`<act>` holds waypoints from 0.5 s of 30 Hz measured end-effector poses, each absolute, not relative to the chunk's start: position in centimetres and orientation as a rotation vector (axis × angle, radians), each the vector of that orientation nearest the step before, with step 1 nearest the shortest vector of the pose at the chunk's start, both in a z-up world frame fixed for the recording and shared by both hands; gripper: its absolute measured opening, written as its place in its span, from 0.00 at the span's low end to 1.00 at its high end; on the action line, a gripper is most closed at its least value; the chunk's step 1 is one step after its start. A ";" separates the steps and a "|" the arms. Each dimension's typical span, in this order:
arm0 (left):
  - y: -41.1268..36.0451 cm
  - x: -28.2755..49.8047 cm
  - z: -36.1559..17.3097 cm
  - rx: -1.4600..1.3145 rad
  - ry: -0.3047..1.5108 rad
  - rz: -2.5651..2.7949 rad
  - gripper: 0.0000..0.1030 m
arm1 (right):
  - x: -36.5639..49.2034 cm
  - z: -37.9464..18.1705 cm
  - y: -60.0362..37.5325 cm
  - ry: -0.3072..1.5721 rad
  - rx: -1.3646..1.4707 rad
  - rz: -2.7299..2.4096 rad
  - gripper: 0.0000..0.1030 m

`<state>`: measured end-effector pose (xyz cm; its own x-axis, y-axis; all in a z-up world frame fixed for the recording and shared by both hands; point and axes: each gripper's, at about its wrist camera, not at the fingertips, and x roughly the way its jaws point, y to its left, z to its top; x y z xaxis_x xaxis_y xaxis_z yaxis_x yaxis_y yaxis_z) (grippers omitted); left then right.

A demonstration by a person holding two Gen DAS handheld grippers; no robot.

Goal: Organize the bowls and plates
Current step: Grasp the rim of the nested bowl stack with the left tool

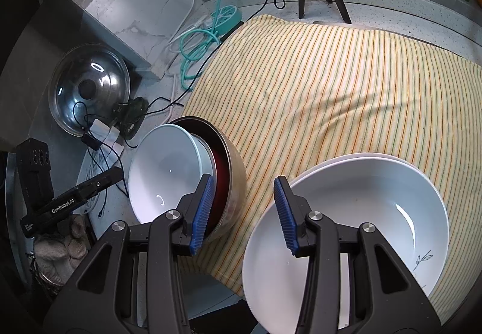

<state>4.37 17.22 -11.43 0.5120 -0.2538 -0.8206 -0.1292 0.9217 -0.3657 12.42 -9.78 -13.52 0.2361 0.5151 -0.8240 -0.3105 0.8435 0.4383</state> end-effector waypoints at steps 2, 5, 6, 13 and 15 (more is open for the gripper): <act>17.0 4.5 -11.6 -0.413 1.055 -0.091 0.32 | 12.4 -13.7 -9.7 1.211 0.195 0.570 0.42; 16.6 4.6 -11.6 -0.395 1.060 -0.094 0.32 | 12.4 -13.9 -9.5 1.217 0.184 0.575 0.42; 16.5 4.6 -11.6 -0.392 1.062 -0.097 0.32 | 12.3 -14.0 -9.4 1.217 0.179 0.576 0.42; 15.4 5.4 -12.4 -0.387 1.091 -0.125 0.20 | 12.5 -14.6 -8.8 1.228 0.159 0.577 0.42; 15.3 5.6 -12.6 -0.380 1.094 -0.120 0.20 | 12.5 -14.7 -8.7 1.232 0.162 0.575 0.39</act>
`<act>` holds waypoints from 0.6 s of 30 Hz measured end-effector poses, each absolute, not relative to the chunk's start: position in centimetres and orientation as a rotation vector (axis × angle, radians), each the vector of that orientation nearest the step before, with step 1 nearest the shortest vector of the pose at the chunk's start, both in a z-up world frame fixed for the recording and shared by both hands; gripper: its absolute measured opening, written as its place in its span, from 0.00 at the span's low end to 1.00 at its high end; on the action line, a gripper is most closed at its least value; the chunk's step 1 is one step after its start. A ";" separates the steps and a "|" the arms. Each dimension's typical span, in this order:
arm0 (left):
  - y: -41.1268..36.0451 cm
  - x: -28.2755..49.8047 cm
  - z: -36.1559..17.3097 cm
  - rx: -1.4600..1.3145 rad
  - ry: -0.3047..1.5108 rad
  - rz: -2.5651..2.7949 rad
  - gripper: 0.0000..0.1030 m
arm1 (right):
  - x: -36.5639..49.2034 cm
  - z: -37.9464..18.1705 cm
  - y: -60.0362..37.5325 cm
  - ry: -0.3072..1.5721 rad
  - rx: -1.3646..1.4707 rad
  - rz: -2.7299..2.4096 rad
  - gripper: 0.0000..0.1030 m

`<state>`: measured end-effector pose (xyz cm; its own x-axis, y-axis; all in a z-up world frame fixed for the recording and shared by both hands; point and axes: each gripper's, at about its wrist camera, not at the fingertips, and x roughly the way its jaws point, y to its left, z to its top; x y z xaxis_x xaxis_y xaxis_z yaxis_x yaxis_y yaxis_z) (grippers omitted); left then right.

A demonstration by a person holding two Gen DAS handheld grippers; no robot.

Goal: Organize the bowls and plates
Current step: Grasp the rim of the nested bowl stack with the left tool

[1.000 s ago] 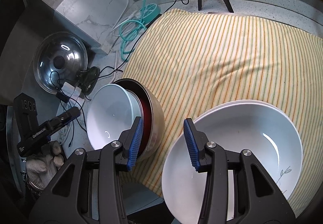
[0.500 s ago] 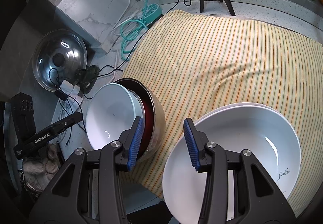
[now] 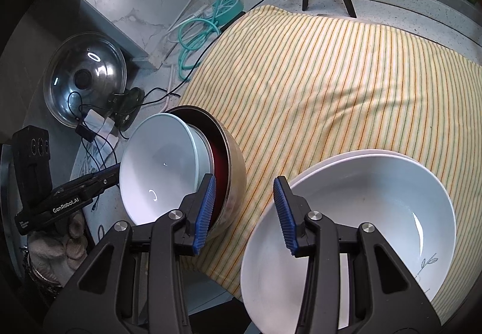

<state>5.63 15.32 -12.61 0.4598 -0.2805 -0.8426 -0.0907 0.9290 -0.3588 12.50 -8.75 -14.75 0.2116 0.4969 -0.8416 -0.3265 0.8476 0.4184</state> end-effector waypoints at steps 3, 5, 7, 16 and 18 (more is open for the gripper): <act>15.4 5.8 -12.9 -0.390 1.099 -0.125 0.18 | 12.5 -15.0 -8.6 1.242 0.159 0.579 0.31; 15.5 6.0 -13.1 -0.394 1.103 -0.129 0.17 | 12.5 -15.3 -8.5 1.249 0.159 0.584 0.29; 15.4 6.2 -13.2 -0.396 1.107 -0.131 0.17 | 12.5 -15.5 -8.3 1.254 0.160 0.586 0.27; 14.7 6.8 -14.1 -0.398 1.130 -0.153 0.13 | 12.6 -16.3 -7.0 1.286 0.155 0.615 0.14; 14.4 6.8 -14.2 -0.393 1.134 -0.161 0.08 | 12.6 -16.3 -6.9 1.285 0.157 0.614 0.14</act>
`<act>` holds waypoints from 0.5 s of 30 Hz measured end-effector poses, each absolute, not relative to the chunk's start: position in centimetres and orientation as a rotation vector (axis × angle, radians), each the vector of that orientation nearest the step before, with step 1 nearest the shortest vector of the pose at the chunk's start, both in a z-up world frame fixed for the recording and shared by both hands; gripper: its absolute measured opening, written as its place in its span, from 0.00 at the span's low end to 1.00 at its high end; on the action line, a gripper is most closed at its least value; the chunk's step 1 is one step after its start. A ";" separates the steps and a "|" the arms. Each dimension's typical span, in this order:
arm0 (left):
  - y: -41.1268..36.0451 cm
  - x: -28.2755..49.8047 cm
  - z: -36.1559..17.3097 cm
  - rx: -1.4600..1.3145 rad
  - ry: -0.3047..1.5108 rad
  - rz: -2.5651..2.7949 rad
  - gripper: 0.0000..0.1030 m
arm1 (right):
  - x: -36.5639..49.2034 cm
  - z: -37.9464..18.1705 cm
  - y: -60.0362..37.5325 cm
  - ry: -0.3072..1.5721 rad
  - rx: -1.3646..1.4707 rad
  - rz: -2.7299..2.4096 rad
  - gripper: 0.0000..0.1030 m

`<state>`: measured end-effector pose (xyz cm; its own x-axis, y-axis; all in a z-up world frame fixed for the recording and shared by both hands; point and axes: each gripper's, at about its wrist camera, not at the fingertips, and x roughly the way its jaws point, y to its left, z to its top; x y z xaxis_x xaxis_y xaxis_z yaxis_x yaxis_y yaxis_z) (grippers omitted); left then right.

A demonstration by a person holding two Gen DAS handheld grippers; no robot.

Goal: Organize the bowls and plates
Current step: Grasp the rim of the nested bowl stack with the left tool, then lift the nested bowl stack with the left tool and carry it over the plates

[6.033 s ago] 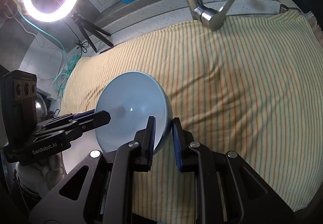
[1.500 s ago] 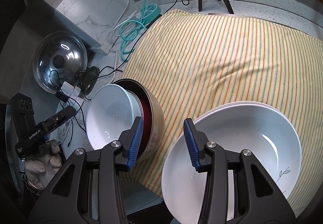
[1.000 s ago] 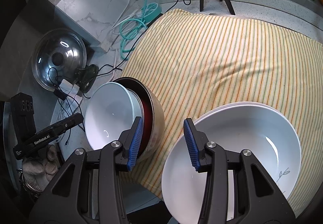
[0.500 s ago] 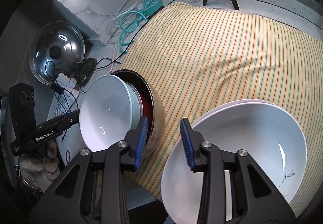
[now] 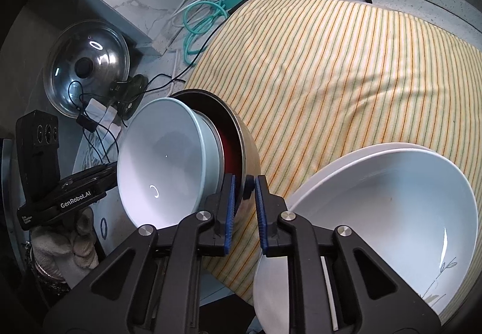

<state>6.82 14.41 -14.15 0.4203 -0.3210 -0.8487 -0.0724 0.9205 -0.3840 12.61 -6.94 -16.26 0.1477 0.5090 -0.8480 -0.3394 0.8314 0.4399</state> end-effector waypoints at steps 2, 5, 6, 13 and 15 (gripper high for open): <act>14.3 6.9 -14.0 -0.384 1.134 -0.160 0.08 | 12.6 -16.3 -6.9 1.288 0.158 0.611 0.14; 14.4 7.0 -14.0 -0.389 1.136 -0.160 0.08 | 12.8 -16.3 -7.0 1.295 0.171 0.607 0.14; 14.4 7.0 -13.9 -0.385 1.135 -0.159 0.08 | 12.8 -16.3 -7.0 1.296 0.175 0.605 0.14; 14.3 6.9 -13.4 -0.388 1.129 -0.154 0.08 | 12.8 -15.9 -6.9 1.292 0.173 0.591 0.14; 14.2 6.9 -13.2 -0.386 1.126 -0.155 0.08 | 12.8 -15.7 -7.0 1.287 0.175 0.589 0.14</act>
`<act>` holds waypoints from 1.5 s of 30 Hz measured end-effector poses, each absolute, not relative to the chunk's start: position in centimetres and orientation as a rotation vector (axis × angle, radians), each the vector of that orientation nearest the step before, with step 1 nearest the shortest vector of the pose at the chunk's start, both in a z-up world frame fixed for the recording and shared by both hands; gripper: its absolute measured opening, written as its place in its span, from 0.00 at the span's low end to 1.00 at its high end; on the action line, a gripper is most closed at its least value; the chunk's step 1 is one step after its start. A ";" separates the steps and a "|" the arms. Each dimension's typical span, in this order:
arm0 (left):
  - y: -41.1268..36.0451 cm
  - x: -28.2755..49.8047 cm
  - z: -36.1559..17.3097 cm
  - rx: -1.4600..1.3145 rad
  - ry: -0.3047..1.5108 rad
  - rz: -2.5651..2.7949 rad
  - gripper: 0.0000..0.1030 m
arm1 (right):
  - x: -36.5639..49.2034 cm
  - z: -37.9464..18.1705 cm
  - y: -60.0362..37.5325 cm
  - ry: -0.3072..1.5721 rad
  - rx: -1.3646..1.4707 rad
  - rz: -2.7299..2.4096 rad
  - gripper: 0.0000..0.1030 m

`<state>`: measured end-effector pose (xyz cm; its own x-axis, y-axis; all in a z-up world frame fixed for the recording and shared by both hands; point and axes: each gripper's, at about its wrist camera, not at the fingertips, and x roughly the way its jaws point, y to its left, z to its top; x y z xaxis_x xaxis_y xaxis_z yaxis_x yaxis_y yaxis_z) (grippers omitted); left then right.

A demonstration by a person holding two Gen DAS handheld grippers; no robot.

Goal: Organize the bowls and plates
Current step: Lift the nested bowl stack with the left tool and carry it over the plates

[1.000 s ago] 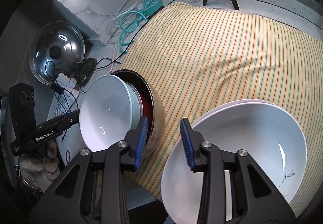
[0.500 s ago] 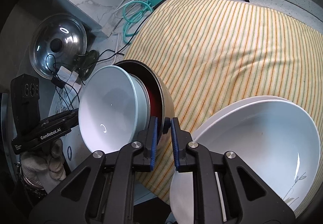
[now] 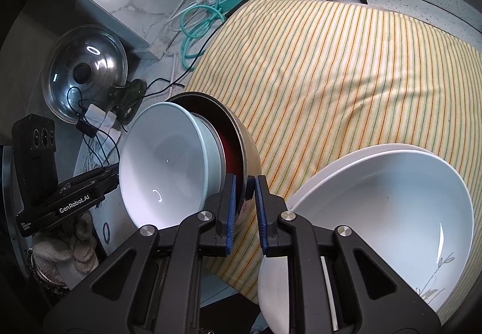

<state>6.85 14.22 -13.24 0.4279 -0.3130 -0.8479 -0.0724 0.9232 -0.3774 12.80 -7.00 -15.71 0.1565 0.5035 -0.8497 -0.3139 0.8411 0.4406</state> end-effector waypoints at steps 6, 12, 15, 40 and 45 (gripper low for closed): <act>14.0 6.9 -12.1 -0.383 1.105 -0.157 0.08 | 12.8 -14.4 -7.4 1.263 0.191 0.590 0.14; 13.3 7.0 -10.4 -0.367 1.074 -0.187 0.08 | 12.5 -12.6 -8.5 1.230 0.202 0.586 0.14; 12.6 7.1 -9.6 -0.360 1.059 -0.202 0.08 | 12.3 -11.7 -9.2 1.213 0.209 0.577 0.14; 1.9 8.5 -7.8 -0.288 1.072 -0.443 0.08 | 8.1 -8.6 -21.9 1.149 0.313 0.377 0.14; -0.2 8.1 -8.6 -0.275 1.111 -0.477 0.08 | 7.0 -9.2 -24.0 1.166 0.331 0.345 0.14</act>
